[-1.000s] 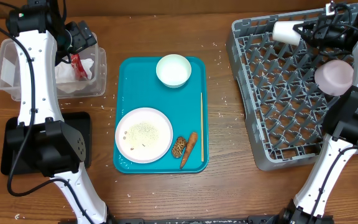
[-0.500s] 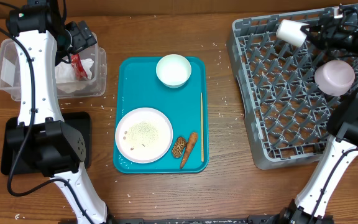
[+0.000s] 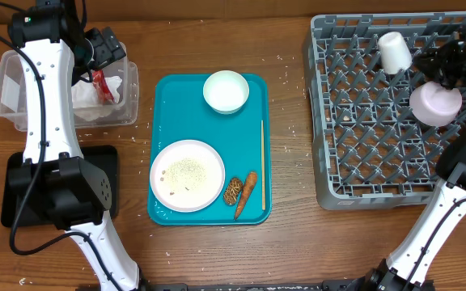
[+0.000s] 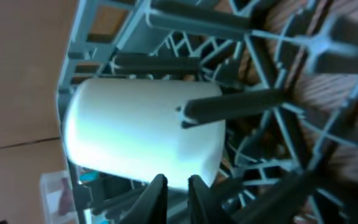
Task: Sort waste into correct bins and load items into the dishwasher
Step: 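Carry white cup to rack's back edge and set it down, then return right gripper to tray and grasp the white bowl, then carry white bowl right and lower it into the rack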
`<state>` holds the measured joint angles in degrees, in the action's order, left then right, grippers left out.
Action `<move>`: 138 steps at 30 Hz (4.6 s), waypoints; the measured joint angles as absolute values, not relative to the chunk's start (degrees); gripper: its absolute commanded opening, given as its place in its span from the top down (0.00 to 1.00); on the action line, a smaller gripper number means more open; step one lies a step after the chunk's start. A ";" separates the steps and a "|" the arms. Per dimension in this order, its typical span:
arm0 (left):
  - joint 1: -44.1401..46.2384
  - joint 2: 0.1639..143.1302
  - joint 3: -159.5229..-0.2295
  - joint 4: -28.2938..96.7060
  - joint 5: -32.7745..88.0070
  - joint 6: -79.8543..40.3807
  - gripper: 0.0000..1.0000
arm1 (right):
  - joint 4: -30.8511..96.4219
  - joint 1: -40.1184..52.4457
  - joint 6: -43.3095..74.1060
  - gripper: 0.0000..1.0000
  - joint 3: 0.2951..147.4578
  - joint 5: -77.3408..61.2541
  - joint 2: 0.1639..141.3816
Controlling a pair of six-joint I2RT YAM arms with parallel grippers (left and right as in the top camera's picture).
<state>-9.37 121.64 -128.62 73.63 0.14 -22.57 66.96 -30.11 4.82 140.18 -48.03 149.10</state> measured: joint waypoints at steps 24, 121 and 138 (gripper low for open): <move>-9.37 121.64 -128.62 73.65 0.14 -22.57 0.00 | 60.07 -14.39 8.62 0.90 140.07 -19.90 134.85; -9.37 121.64 -128.62 73.63 0.12 -22.57 0.00 | 62.57 37.15 4.25 0.47 140.07 3.90 147.92; -9.37 121.64 -128.62 73.63 0.12 -22.57 0.00 | 67.81 37.12 5.76 0.96 141.29 5.15 148.70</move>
<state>-9.37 121.64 -128.62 73.63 0.12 -22.57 67.81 37.12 5.76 141.29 5.15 148.70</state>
